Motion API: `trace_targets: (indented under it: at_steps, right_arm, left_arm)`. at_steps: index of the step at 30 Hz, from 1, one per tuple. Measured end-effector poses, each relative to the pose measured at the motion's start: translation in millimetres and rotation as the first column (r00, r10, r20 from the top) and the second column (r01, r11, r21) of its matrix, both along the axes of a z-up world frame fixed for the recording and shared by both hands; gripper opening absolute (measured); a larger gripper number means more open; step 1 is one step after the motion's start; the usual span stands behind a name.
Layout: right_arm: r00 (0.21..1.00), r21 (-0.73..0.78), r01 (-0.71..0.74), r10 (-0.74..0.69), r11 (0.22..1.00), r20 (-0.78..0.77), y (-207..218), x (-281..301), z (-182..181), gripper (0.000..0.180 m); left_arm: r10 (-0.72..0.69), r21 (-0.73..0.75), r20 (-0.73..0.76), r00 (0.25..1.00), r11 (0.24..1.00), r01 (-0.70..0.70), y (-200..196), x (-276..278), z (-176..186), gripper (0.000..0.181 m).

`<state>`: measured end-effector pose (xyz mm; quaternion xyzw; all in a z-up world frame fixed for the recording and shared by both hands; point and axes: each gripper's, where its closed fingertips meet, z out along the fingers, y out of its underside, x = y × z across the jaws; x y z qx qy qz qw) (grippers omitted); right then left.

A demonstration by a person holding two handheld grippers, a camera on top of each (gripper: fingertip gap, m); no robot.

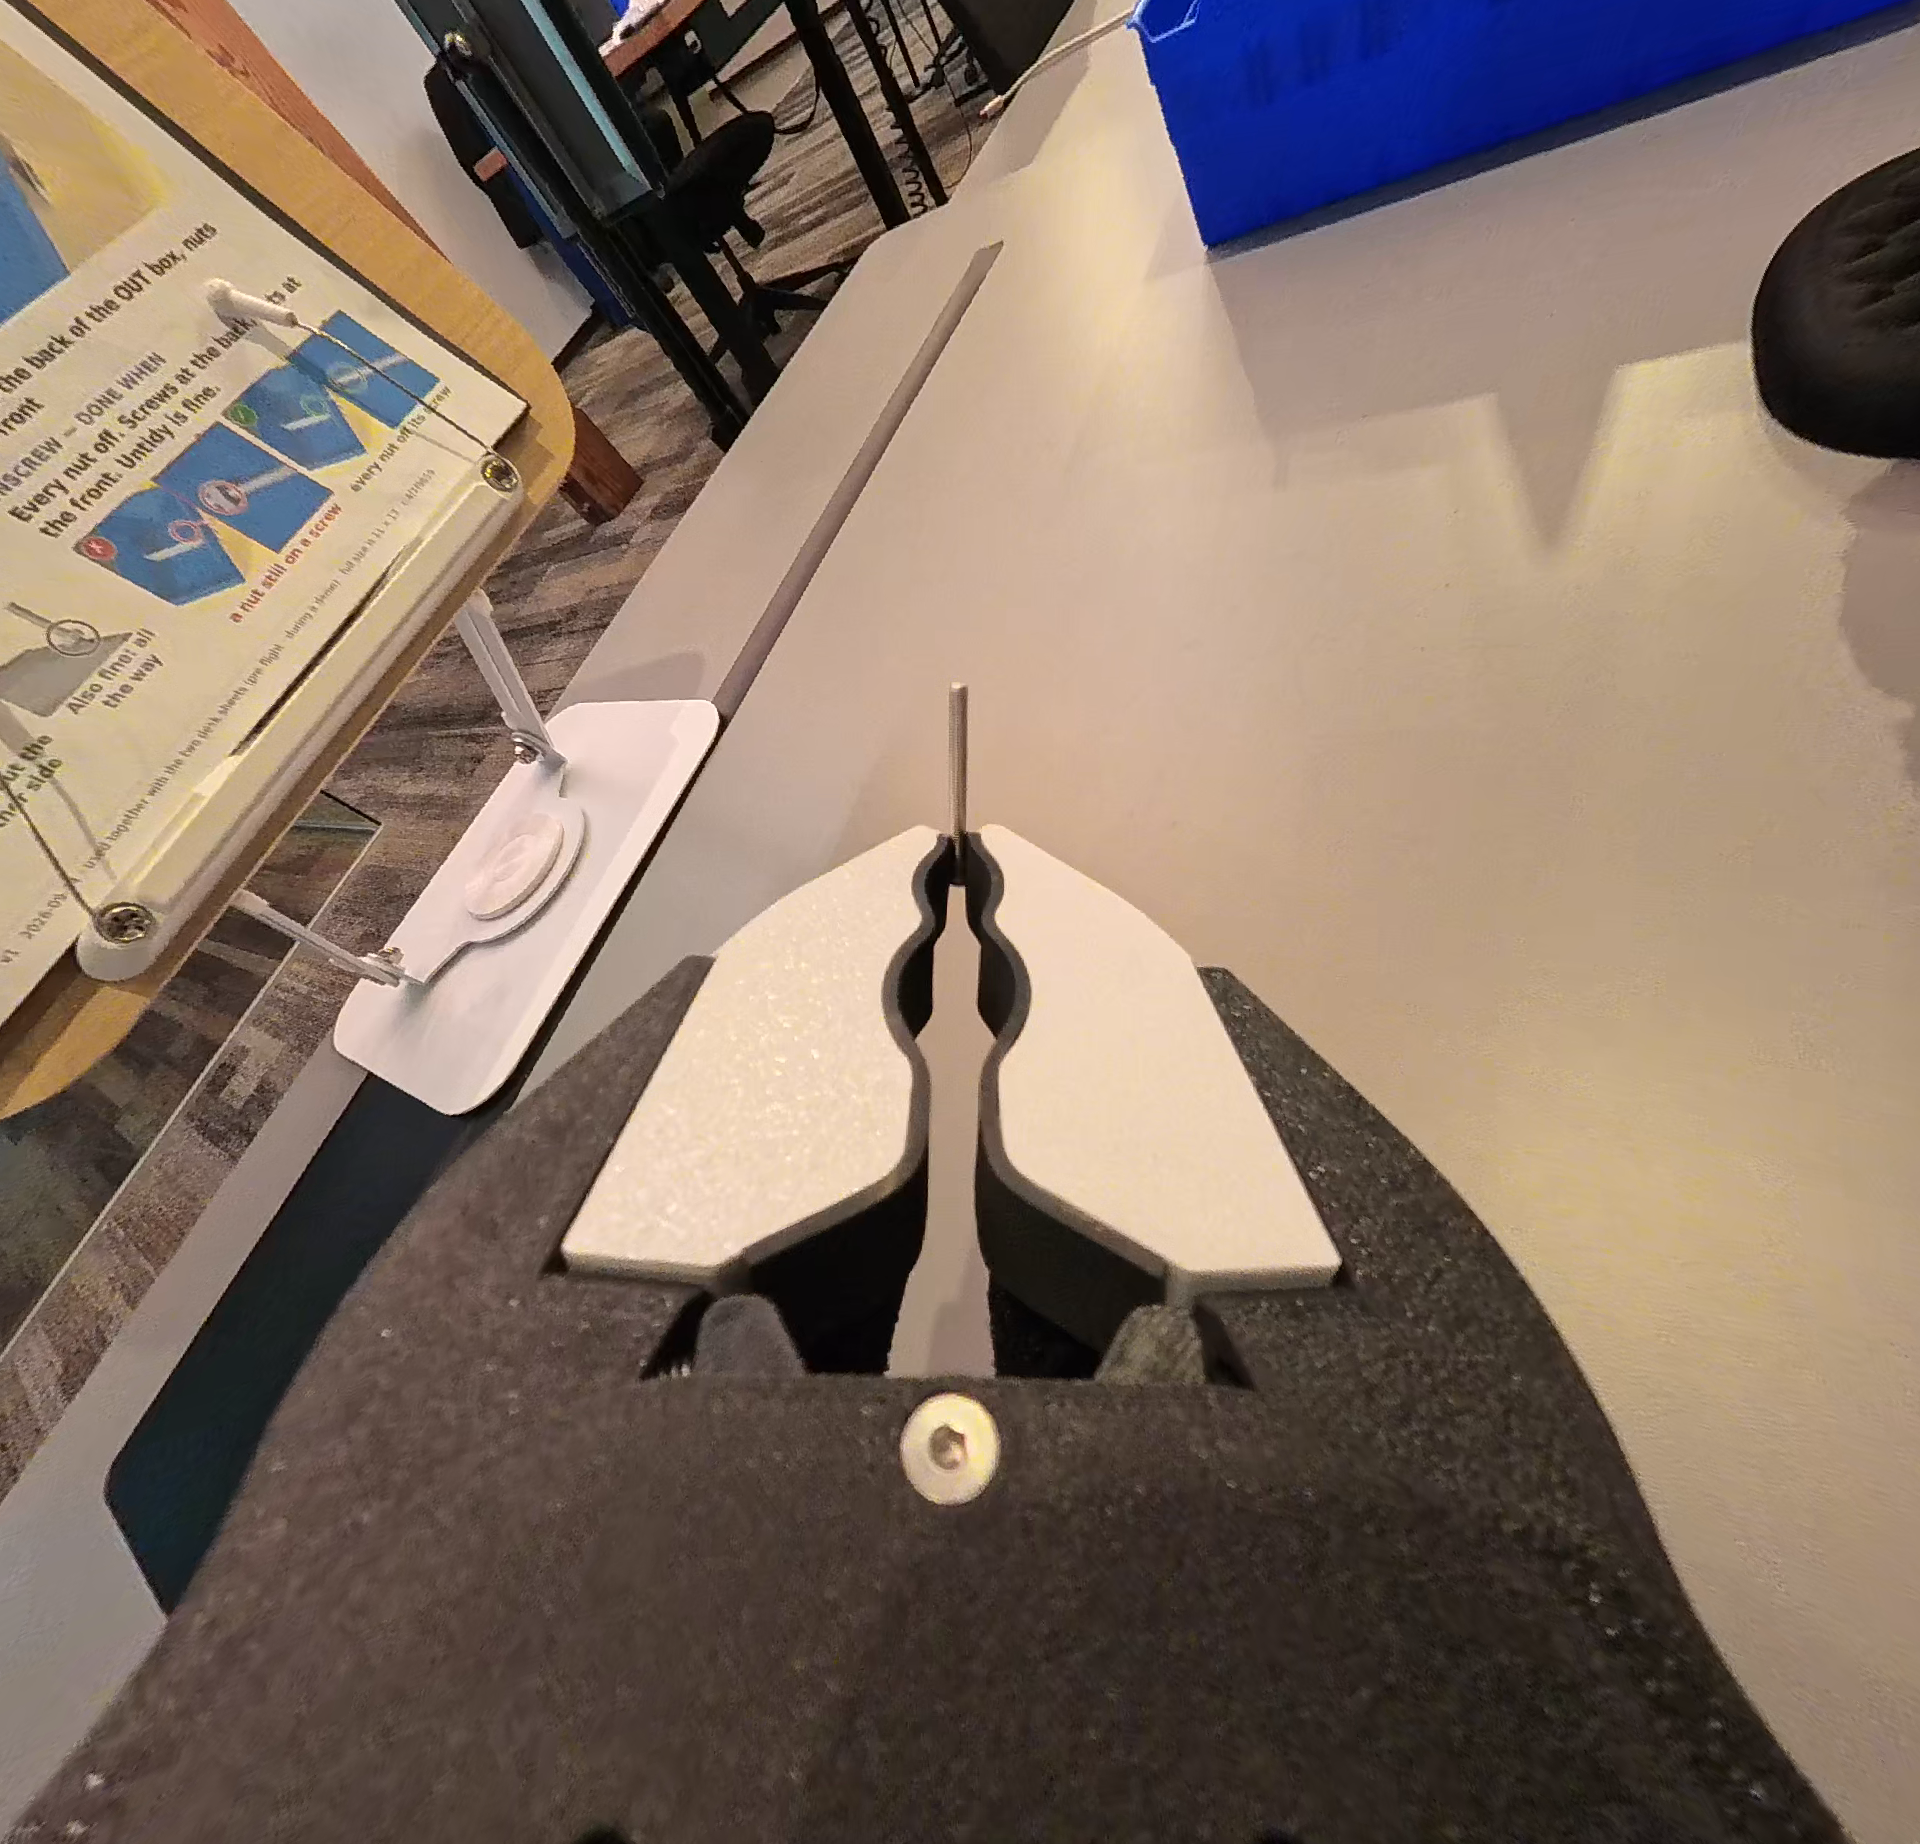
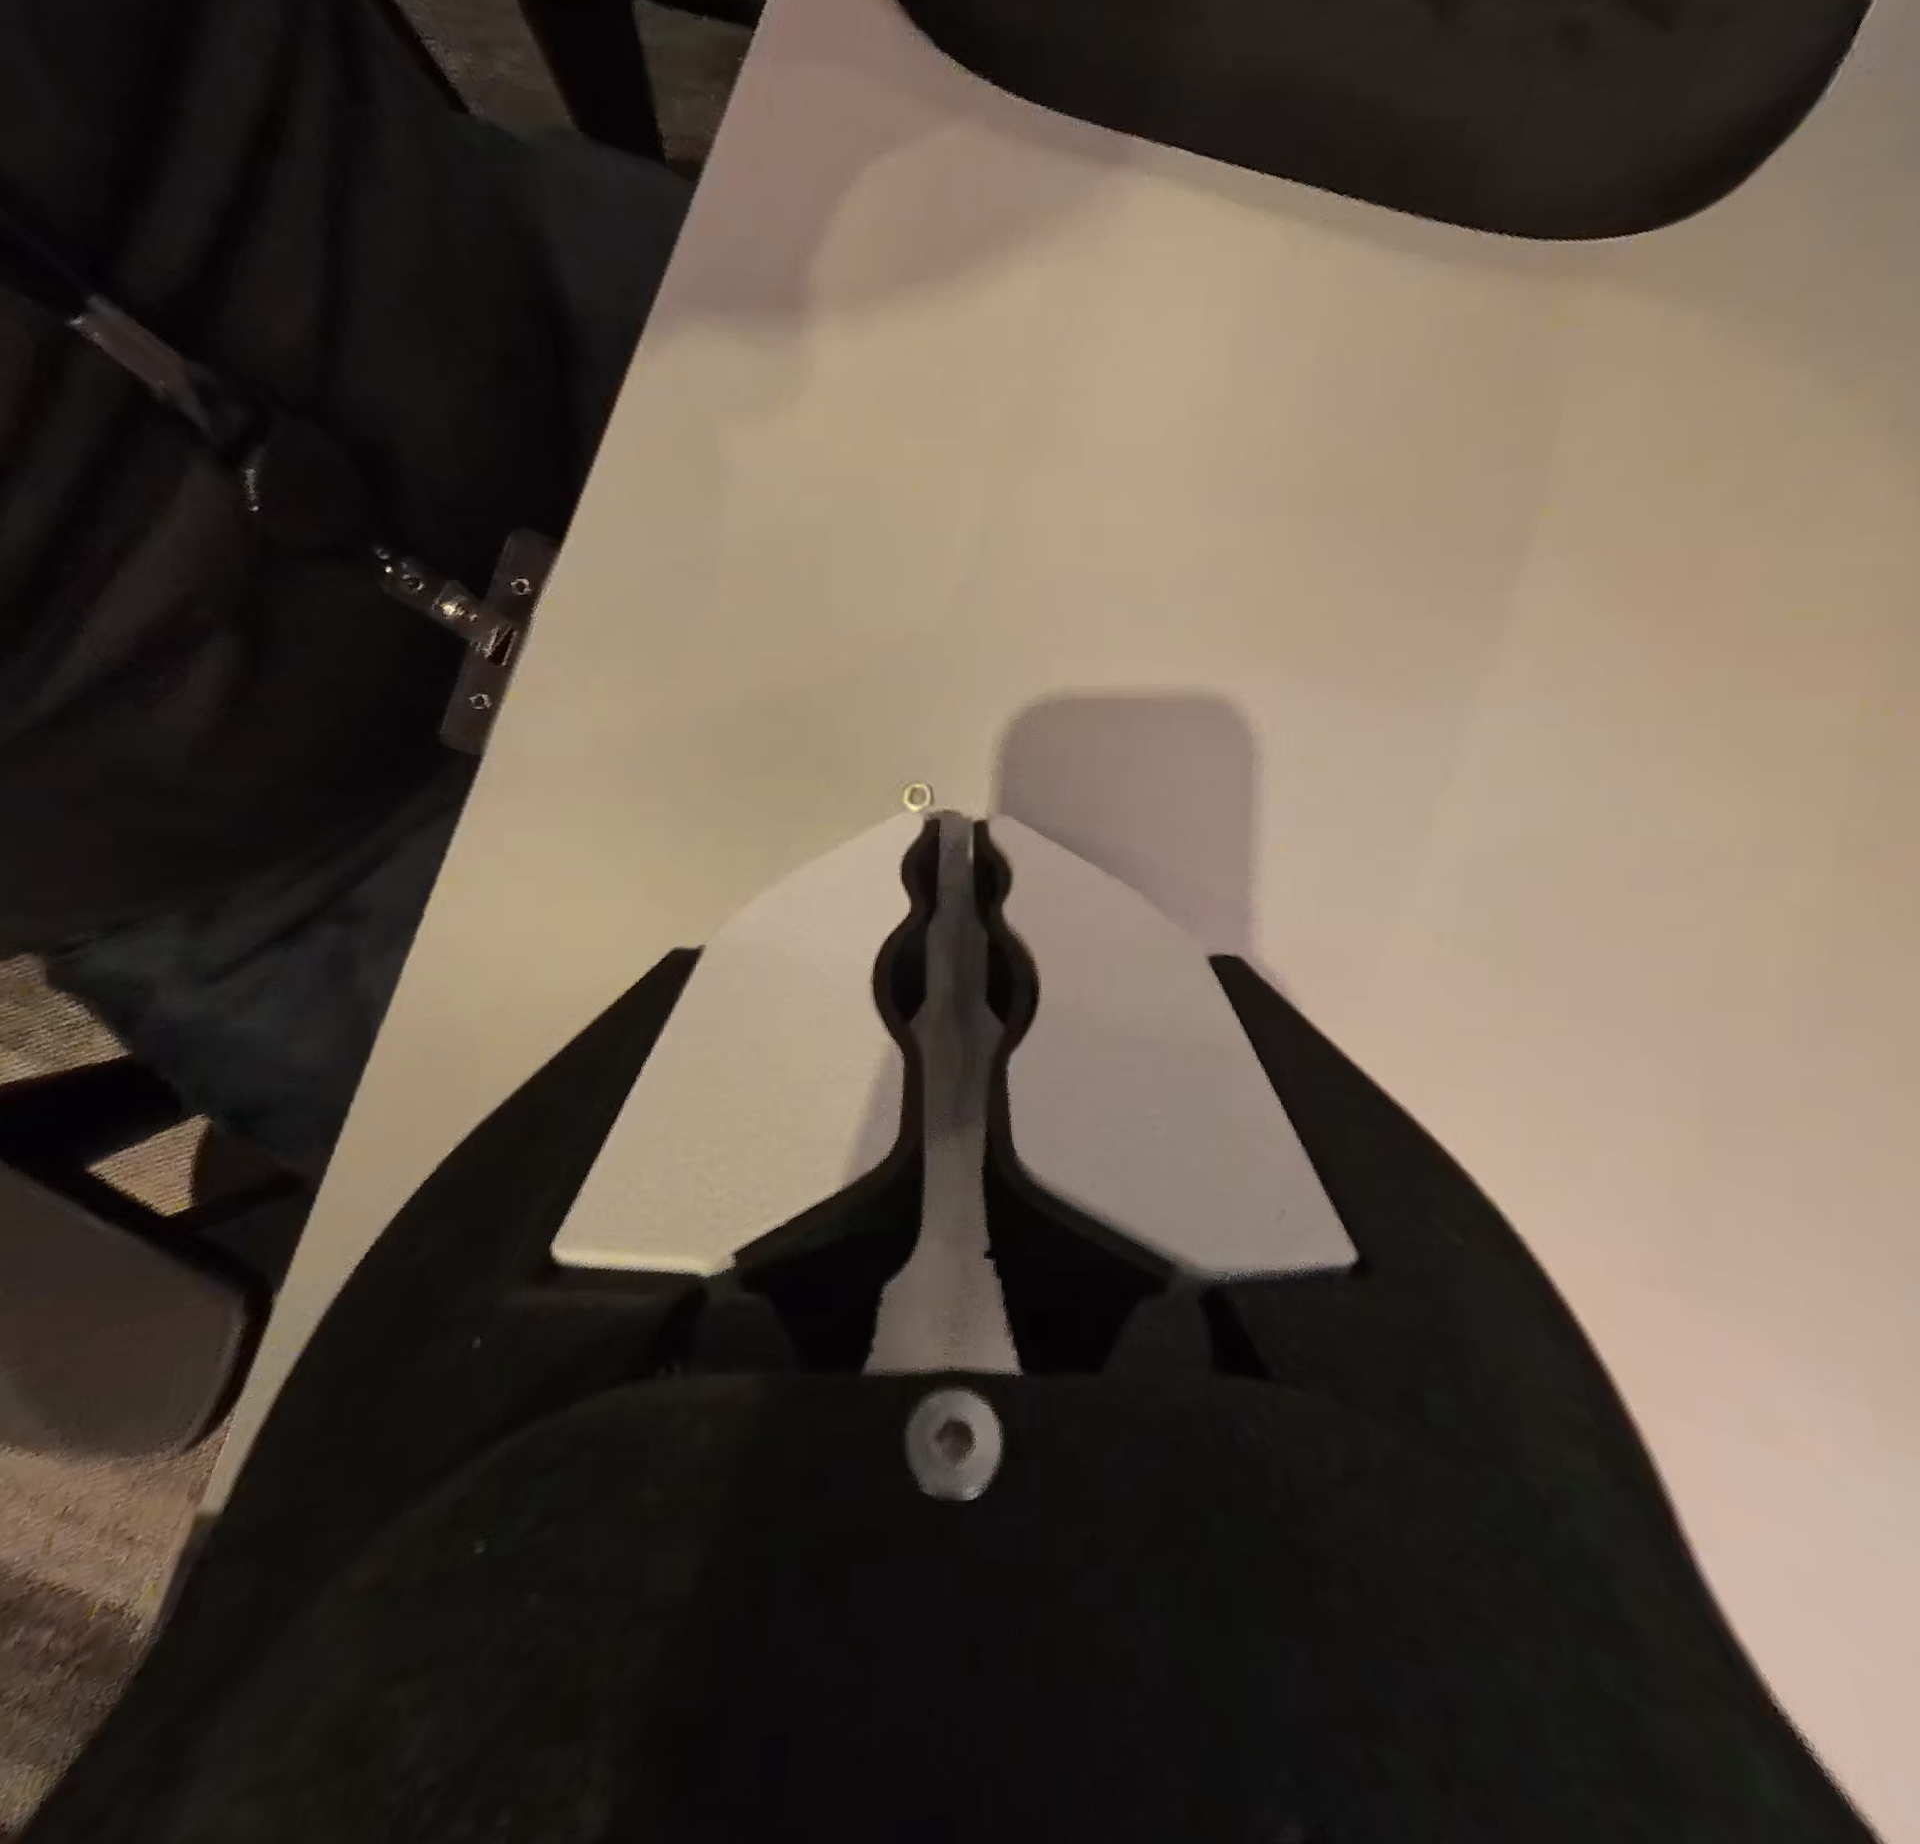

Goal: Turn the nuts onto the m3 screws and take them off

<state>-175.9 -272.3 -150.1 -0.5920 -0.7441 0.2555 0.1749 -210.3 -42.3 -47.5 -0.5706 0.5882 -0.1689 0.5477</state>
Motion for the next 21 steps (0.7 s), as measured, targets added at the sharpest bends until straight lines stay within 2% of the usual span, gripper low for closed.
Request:
trace_targets:
  at_steps: [5,15,21]
  right_arm:
    - [1.0,0.037,0.001,0.0,0.999,-0.028,-7.5,-2.1,-0.5,0.01]
    - [0.999,0.017,-0.044,0.044,0.999,-0.015,-11.4,-1.3,-9.2,0.009]
    - [0.998,0.071,-0.06,0.062,0.996,-0.025,-15.4,-0.5,-9.6,0.007]
  left_arm:
    - [-0.01,-0.004,-0.004,1.0,1.0,0.01,-1.9,2.0,-0.8,0.002]
    - [-0.016,-0.014,-0.013,1.0,1.0,0.016,-2.4,2.9,-3.7,0.002]
    - [-0.018,-0.024,-0.022,1.0,1.0,0.017,-1.8,3.7,-7.3,0.002]
